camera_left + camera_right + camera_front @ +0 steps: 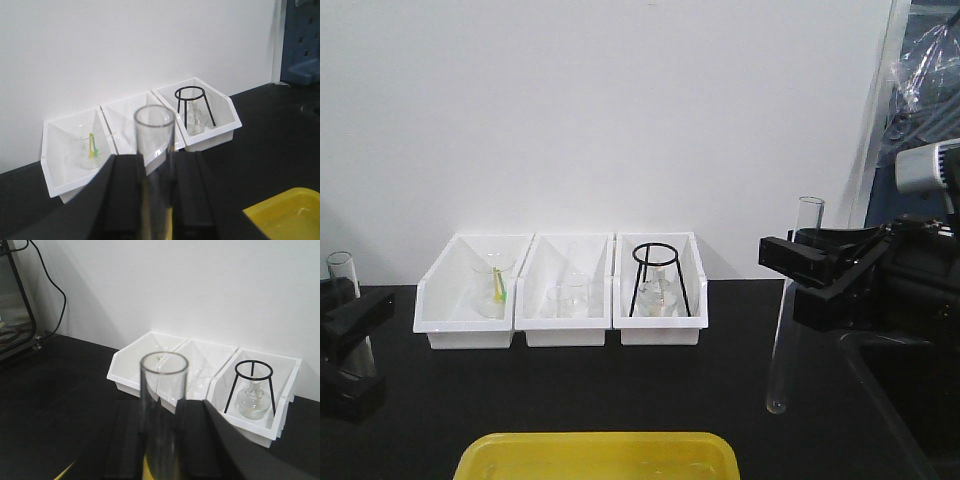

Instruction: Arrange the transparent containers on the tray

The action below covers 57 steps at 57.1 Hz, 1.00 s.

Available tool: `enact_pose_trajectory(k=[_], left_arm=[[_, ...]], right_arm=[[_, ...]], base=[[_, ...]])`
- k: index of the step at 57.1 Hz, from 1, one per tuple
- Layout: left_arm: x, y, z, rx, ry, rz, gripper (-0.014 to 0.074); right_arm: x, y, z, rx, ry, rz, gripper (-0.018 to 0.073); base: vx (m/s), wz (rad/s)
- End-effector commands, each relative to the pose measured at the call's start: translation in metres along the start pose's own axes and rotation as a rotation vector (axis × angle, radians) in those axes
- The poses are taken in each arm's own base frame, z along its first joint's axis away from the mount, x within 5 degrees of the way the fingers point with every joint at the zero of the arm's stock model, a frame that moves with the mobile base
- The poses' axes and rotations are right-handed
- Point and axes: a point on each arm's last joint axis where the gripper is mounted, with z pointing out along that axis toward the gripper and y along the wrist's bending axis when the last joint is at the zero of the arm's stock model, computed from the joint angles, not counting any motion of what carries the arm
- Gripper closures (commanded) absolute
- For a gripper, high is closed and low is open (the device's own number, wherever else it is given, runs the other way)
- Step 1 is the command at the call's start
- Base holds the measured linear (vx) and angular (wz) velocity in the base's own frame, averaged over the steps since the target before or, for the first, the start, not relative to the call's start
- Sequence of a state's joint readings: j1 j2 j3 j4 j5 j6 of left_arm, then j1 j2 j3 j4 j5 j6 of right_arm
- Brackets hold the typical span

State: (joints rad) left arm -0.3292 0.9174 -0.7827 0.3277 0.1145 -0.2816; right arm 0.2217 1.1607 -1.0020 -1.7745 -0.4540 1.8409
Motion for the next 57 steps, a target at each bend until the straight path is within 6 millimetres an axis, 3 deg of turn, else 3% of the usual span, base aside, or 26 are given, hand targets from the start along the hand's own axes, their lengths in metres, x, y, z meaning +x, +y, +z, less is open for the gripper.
enact_pose_trajectory(k=[1,46,50,57], left_arm=[[-0.016,-0.003,-0.004,0.027,-0.105,-0.011,0.0597],[-0.018,-0.003,-0.004,0.036,-0.126,-0.04,0.0597],[-0.013,-0.002,-0.003,0.026,-0.07,-0.114,0.0597],[0.015,-0.002,0.013,-0.012,0.183,-0.17,0.0597]], right_arm=[[-0.013,0.001,-0.008,0.025,-0.044,-0.037,0.0571],[-0.013,0.001,-0.008,0.024,-0.044,-0.024,0.0571],[-0.013,0.001,-0.008,0.023,-0.044,-0.002,0.0571],[-0.013,0.001,-0.008,0.023,-0.044,0.015,0.0571]], base=[[0.02,-0.01],[0.0,0.0],[0.0,0.0],[0.0,0.0]])
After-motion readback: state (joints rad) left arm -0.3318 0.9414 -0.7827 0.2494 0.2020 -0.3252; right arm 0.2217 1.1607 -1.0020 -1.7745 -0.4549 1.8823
